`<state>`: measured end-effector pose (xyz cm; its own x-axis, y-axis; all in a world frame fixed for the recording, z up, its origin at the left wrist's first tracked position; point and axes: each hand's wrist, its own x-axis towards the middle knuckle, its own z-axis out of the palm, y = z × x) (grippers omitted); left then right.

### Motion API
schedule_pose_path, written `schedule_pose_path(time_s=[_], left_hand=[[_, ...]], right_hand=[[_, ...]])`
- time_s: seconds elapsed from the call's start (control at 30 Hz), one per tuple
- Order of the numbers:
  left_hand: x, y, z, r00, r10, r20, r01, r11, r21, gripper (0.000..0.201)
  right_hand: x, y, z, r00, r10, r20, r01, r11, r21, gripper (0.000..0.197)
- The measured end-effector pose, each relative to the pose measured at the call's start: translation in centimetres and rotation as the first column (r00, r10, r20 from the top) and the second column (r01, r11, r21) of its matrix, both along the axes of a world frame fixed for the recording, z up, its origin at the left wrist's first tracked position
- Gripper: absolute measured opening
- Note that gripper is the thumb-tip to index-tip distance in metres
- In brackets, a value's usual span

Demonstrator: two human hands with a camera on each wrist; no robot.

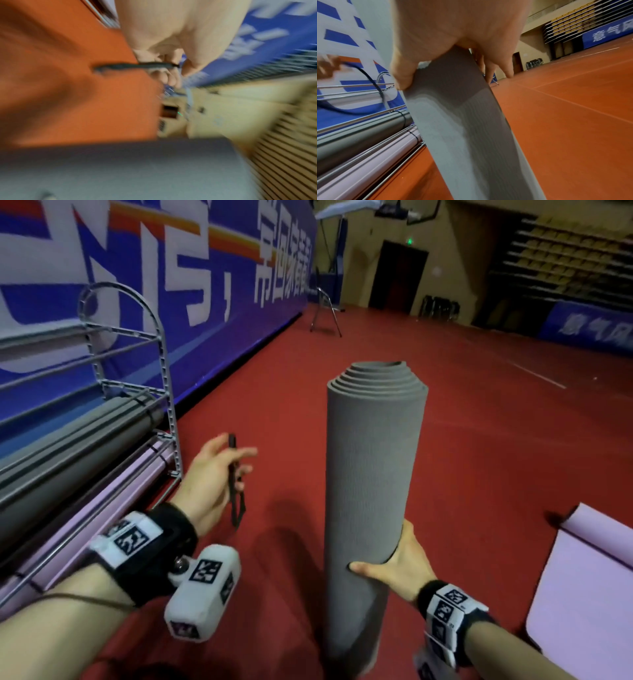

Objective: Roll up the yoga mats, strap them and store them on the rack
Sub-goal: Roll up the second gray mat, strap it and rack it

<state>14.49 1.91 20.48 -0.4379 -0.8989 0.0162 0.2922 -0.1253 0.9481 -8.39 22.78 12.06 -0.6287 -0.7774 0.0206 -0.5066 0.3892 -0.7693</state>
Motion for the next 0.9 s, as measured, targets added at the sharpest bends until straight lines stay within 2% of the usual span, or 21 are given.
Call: schedule_pose_path(time_s=[0.07,0.13,0.17,0.23,0.3,0.37,0.43,0.47,0.53,0.57,0.67,0.77,0.83,0.9], left_hand=[[-1.3,3.6,5.3,0.998,-0.068,0.003,0.067,0.971,-0.231,0.065],[-2.7,7.2,8.7,0.980,-0.126,0.151,0.186,0.842,-0.506,0.084],[-3.4,8.6,9.2,0.962,-0.118,0.247,0.247,0.765,-0.595,0.093],[-4.4,9.9,9.4,0.912,0.006,0.410,0.298,0.678,-0.672,0.104],[-4.7,10.3,9.1,0.864,0.135,0.485,0.283,0.665,-0.691,0.103],[-4.4,10.6,8.9,0.831,0.261,0.491,0.259,0.600,-0.757,0.097],[-4.0,10.9,9.1,0.823,0.338,0.456,0.240,0.521,-0.819,0.092],[-3.8,11.2,9.4,0.819,0.352,0.454,0.249,0.494,-0.833,0.090],[-3.5,11.5,10.0,0.797,0.366,0.480,0.289,0.467,-0.836,0.091],[-3.5,11.6,10.3,0.793,0.364,0.489,0.303,0.460,-0.834,0.093],[-3.1,11.9,10.8,0.777,0.337,0.532,0.370,0.440,-0.818,0.114],[-2.7,11.9,11.3,0.723,0.321,0.612,0.467,0.426,-0.775,0.116],[-2.6,11.8,11.6,0.746,0.239,0.622,0.475,0.464,-0.748,0.113],[-2.4,11.5,12.2,0.802,0.113,0.587,0.451,0.530,-0.718,0.099]], right_hand=[[0.7,1.0,0.2,0.999,-0.014,0.040,0.016,0.999,-0.030,0.122],[0.9,1.6,0.5,0.998,0.041,0.049,-0.038,0.997,-0.060,0.126],[0.8,1.9,0.9,0.994,0.093,0.051,-0.090,0.994,-0.069,0.131],[0.7,2.4,2.6,0.979,0.179,0.094,-0.177,0.984,-0.036,0.139],[0.9,3.2,5.0,0.960,0.227,0.160,-0.233,0.972,0.015,0.120],[0.8,3.7,7.3,0.963,0.215,0.161,-0.225,0.973,0.044,0.102],[1.0,3.8,9.5,0.975,0.166,0.145,-0.165,0.986,-0.018,0.105],[1.1,3.7,10.5,0.980,0.144,0.139,-0.129,0.985,-0.111,0.110],[1.6,3.4,12.6,0.984,0.140,0.111,-0.101,0.948,-0.303,0.112],[1.9,3.2,13.5,0.984,0.161,0.071,-0.127,0.929,-0.347,0.113],[2.7,2.8,14.5,0.985,0.151,-0.078,-0.168,0.933,-0.318,0.122],[3.9,3.3,14.2,0.994,0.078,-0.079,-0.100,0.936,-0.338,0.125],[4.9,3.7,14.4,0.997,0.028,-0.070,-0.052,0.924,-0.378,0.119],[5.6,3.8,14.4,0.996,-0.059,-0.069,0.024,0.906,-0.423,0.114]])
